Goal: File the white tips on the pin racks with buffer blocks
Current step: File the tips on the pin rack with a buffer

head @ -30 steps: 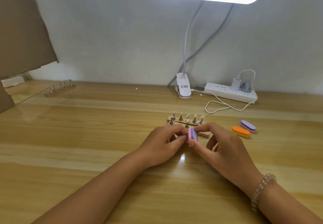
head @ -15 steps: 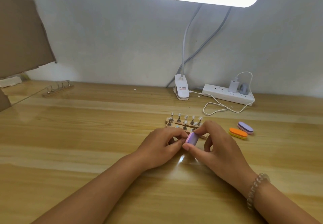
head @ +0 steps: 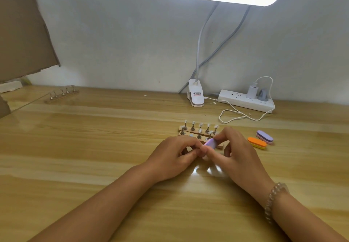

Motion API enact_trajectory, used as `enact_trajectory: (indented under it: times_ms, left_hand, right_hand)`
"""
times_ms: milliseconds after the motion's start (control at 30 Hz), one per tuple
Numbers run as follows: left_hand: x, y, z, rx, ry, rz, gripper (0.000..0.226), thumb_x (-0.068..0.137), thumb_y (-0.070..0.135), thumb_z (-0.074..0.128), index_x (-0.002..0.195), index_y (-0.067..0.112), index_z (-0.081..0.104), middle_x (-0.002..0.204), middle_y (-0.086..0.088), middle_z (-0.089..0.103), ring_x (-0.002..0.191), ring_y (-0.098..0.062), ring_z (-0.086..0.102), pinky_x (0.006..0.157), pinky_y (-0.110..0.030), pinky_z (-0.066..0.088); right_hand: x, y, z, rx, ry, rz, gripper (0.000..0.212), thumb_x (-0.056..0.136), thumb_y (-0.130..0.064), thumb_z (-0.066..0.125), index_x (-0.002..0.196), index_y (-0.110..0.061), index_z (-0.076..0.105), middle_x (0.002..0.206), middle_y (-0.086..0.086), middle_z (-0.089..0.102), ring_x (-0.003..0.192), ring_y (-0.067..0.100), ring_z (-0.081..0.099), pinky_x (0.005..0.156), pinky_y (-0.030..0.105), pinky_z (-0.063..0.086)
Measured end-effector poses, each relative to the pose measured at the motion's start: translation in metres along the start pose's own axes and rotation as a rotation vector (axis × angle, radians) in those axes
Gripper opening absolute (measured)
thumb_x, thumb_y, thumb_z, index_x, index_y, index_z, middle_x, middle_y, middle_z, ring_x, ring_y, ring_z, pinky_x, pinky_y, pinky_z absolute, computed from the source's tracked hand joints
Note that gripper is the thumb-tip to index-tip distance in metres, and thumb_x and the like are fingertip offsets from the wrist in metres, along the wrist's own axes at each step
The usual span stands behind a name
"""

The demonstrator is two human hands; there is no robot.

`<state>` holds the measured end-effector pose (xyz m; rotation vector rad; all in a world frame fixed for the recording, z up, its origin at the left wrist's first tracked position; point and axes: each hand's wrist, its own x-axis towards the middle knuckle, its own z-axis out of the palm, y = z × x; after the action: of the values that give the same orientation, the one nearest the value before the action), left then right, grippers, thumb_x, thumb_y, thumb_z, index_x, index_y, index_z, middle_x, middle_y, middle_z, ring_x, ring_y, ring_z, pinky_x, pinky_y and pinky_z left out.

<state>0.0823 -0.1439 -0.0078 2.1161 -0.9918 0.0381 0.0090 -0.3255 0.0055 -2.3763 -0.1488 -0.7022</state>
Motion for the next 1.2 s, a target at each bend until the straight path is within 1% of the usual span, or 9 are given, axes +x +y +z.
enact_trajectory:
  times_ms: [100, 300, 467, 600, 733, 867, 1000, 1133, 1200]
  left_hand:
    - [-0.001, -0.001, 0.001, -0.021, 0.004, -0.008, 0.014, 0.094, 0.021, 0.061, 0.098, 0.028, 0.072, 0.088, 0.02, 0.065, 0.067, -0.005, 0.053, 0.062, -0.023, 0.038]
    - [0.0, 0.0, 0.001, 0.009, 0.017, 0.002, 0.013, 0.096, 0.023, 0.062, 0.093, 0.033, 0.07, 0.079, 0.031, 0.062, 0.063, 0.001, 0.052, 0.059, -0.013, 0.033]
    - [-0.001, -0.001, 0.001, -0.025, 0.021, -0.004, 0.015, 0.091, 0.03, 0.057, 0.097, 0.031, 0.071, 0.086, 0.023, 0.065, 0.063, -0.001, 0.05, 0.059, -0.018, 0.034]
    - [-0.001, 0.0, 0.001, -0.001, 0.016, 0.017, 0.014, 0.094, 0.024, 0.061, 0.096, 0.034, 0.071, 0.079, 0.034, 0.061, 0.06, 0.005, 0.051, 0.056, -0.011, 0.033]
    - [0.0, -0.001, 0.001, -0.021, 0.007, 0.009, 0.017, 0.093, 0.021, 0.059, 0.1, 0.029, 0.072, 0.081, 0.03, 0.063, 0.066, 0.007, 0.053, 0.059, -0.01, 0.033]
    - [0.001, 0.001, 0.0, -0.008, 0.001, 0.002, 0.013, 0.097, 0.023, 0.061, 0.095, 0.029, 0.072, 0.074, 0.035, 0.06, 0.058, 0.006, 0.05, 0.055, -0.011, 0.032]
    - [0.004, 0.002, -0.005, 0.01, -0.046, -0.011, 0.015, 0.094, 0.018, 0.06, 0.098, 0.027, 0.071, 0.074, 0.034, 0.059, 0.059, 0.001, 0.047, 0.055, -0.014, 0.029]
    - [0.007, 0.003, -0.003, 0.029, -0.033, -0.002, 0.011, 0.096, 0.025, 0.06, 0.096, 0.028, 0.071, 0.073, 0.034, 0.059, 0.057, 0.0, 0.047, 0.055, -0.015, 0.029]
    - [0.006, 0.002, -0.001, 0.025, -0.029, -0.001, 0.012, 0.096, 0.025, 0.061, 0.095, 0.031, 0.07, 0.074, 0.033, 0.059, 0.057, -0.001, 0.045, 0.056, -0.017, 0.029]
  right_hand:
    - [-0.007, -0.004, 0.001, -0.087, -0.044, -0.123, 0.038, 0.074, -0.057, 0.065, 0.091, -0.027, 0.051, 0.088, -0.018, 0.048, 0.063, 0.002, 0.049, 0.052, 0.02, 0.036]
    - [0.001, 0.0, 0.001, 0.03, -0.007, 0.026, 0.033, 0.074, -0.053, 0.07, 0.087, -0.027, 0.054, 0.089, -0.015, 0.055, 0.062, 0.006, 0.049, 0.059, 0.03, 0.042]
    - [-0.006, -0.004, 0.003, -0.087, -0.044, -0.146, 0.037, 0.073, -0.057, 0.068, 0.09, -0.026, 0.055, 0.088, -0.018, 0.052, 0.064, -0.004, 0.05, 0.054, 0.016, 0.032]
    - [0.002, 0.0, 0.002, 0.034, 0.01, 0.023, 0.03, 0.074, -0.052, 0.069, 0.085, -0.027, 0.056, 0.089, -0.014, 0.057, 0.063, 0.003, 0.049, 0.06, 0.029, 0.042]
    - [-0.006, -0.005, 0.005, -0.063, -0.038, -0.145, 0.034, 0.075, -0.056, 0.067, 0.089, -0.029, 0.051, 0.091, -0.017, 0.052, 0.063, -0.002, 0.05, 0.054, 0.015, 0.037]
    - [0.002, -0.001, 0.002, 0.068, -0.019, 0.022, 0.039, 0.073, -0.058, 0.066, 0.087, -0.023, 0.055, 0.091, -0.013, 0.056, 0.061, 0.008, 0.048, 0.059, 0.027, 0.041]
    - [-0.004, -0.004, 0.005, -0.013, -0.041, -0.128, 0.037, 0.075, -0.053, 0.068, 0.092, -0.023, 0.055, 0.093, -0.013, 0.053, 0.063, -0.001, 0.049, 0.056, 0.023, 0.039]
    - [0.002, -0.002, 0.001, 0.105, -0.02, 0.032, 0.036, 0.074, -0.052, 0.069, 0.088, -0.022, 0.056, 0.092, -0.013, 0.056, 0.061, 0.009, 0.05, 0.061, 0.031, 0.044]
    - [0.001, -0.002, 0.002, 0.024, 0.015, -0.018, 0.035, 0.075, -0.051, 0.069, 0.09, -0.022, 0.056, 0.092, -0.014, 0.054, 0.062, 0.003, 0.049, 0.059, 0.027, 0.04]
